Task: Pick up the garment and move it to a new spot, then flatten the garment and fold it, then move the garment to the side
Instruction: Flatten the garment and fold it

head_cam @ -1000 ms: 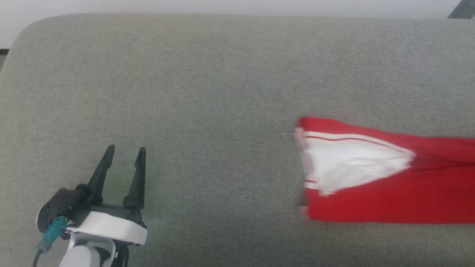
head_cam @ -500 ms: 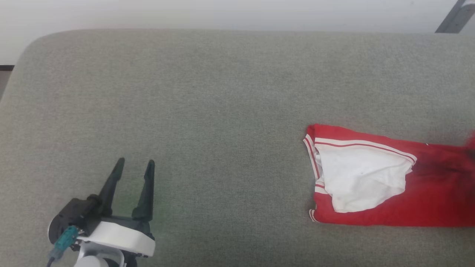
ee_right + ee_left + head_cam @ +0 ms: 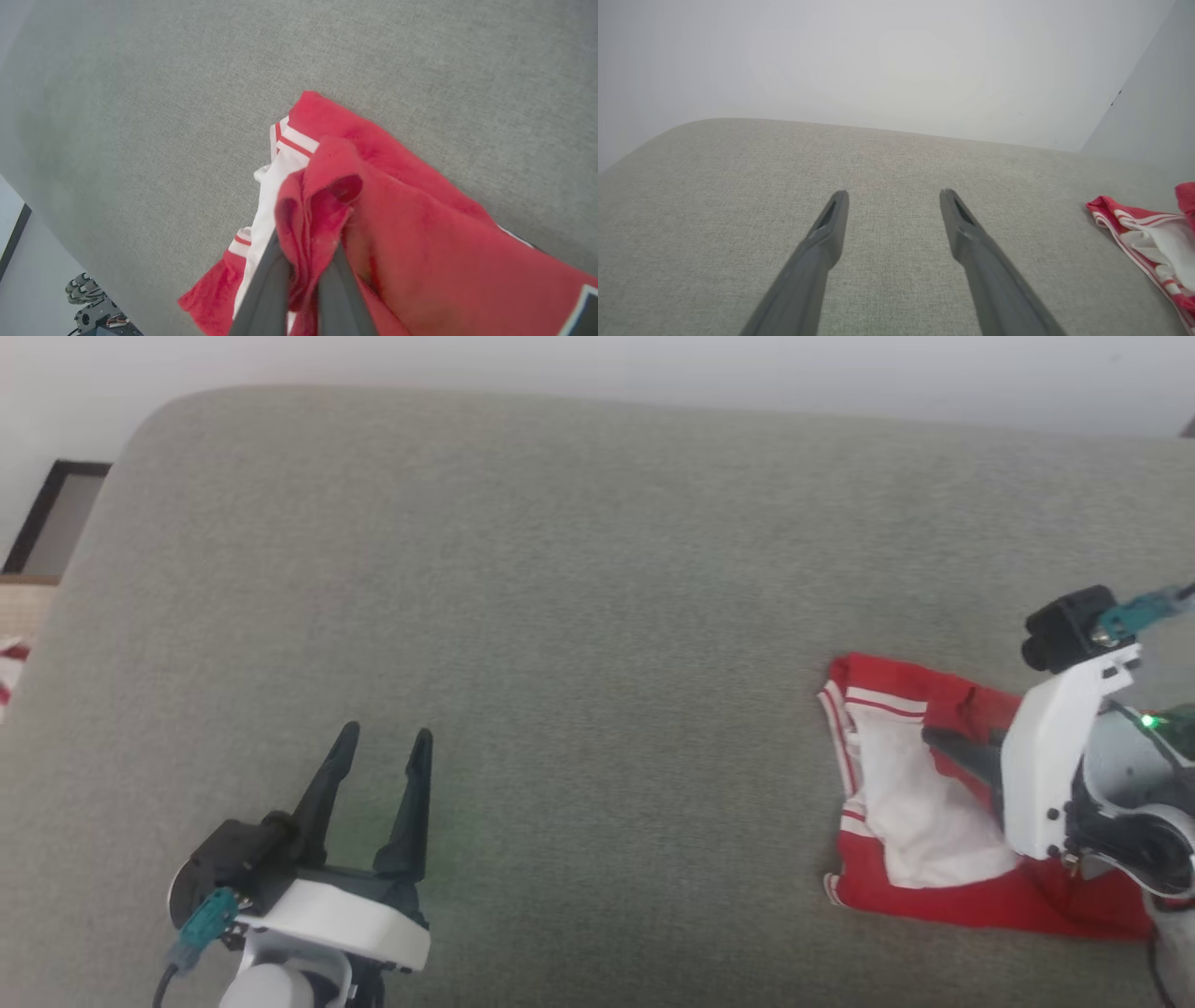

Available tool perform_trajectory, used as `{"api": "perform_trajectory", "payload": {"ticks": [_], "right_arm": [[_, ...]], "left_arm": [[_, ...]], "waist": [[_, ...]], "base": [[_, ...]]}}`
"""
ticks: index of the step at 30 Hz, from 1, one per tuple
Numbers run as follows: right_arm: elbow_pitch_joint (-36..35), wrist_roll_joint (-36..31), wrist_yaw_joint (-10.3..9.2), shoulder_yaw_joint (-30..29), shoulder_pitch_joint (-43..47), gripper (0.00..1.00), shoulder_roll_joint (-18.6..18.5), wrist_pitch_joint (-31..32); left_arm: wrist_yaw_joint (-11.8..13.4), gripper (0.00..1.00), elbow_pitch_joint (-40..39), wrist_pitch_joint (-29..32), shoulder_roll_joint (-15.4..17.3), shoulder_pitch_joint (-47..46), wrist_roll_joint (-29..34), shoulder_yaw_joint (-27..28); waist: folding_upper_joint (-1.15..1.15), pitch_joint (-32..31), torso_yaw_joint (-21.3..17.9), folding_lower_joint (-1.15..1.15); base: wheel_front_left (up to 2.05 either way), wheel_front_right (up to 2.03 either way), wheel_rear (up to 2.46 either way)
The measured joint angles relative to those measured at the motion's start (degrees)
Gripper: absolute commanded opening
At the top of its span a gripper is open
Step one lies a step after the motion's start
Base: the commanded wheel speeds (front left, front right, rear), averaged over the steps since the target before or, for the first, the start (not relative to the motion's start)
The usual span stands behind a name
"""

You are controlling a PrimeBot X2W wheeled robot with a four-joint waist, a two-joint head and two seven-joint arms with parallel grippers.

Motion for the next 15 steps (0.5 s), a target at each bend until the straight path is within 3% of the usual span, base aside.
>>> {"api": "perform_trajectory", "payload": {"ticks": [8,9,11,12,13,15], "right_arm": [[7.2,0.0,0.00,3.6,-2.2,0.00,0.0,-3.4],[7.8,0.0,0.00,4.1,-2.3,0.07,0.0,-4.0],[8.9,0.1,0.00,5.0,-2.3,0.47,0.0,-5.1],[9.3,0.5,0.00,5.4,-2.4,0.95,0.0,-5.8],[9.6,0.8,0.00,5.7,-2.5,1.00,0.2,-6.3],[9.9,1.9,0.00,6.2,-2.6,1.00,0.2,-7.2]], "left_arm": [[0.0,1.00,0.4,0.0,-0.9,-0.8,-0.2,-0.6],[0.0,1.00,0.5,0.0,-1.0,-0.8,-0.2,-0.6],[0.0,1.00,0.8,0.0,-1.1,-0.8,-0.2,-0.6],[0.0,1.00,1.0,0.0,-1.1,-0.8,-0.2,-0.6],[0.0,1.00,1.1,0.0,-1.0,-0.8,-0.3,-0.6],[0.0,1.00,1.4,0.0,-0.8,-0.8,-0.7,-0.5]], "waist": [[0.00,1.4,2.3,0.00],[0.00,1.4,2.3,0.00],[0.00,1.2,2.2,0.00],[0.00,1.0,2.1,0.00],[0.00,0.8,1.9,0.00],[0.00,0.3,1.4,0.00]], "base": [[0.00,0.00,0.00],[0.00,0.00,0.00],[0.00,0.00,0.00],[0.00,0.00,0.00],[0.00,0.00,0.00],[0.00,0.00,0.00]]}}
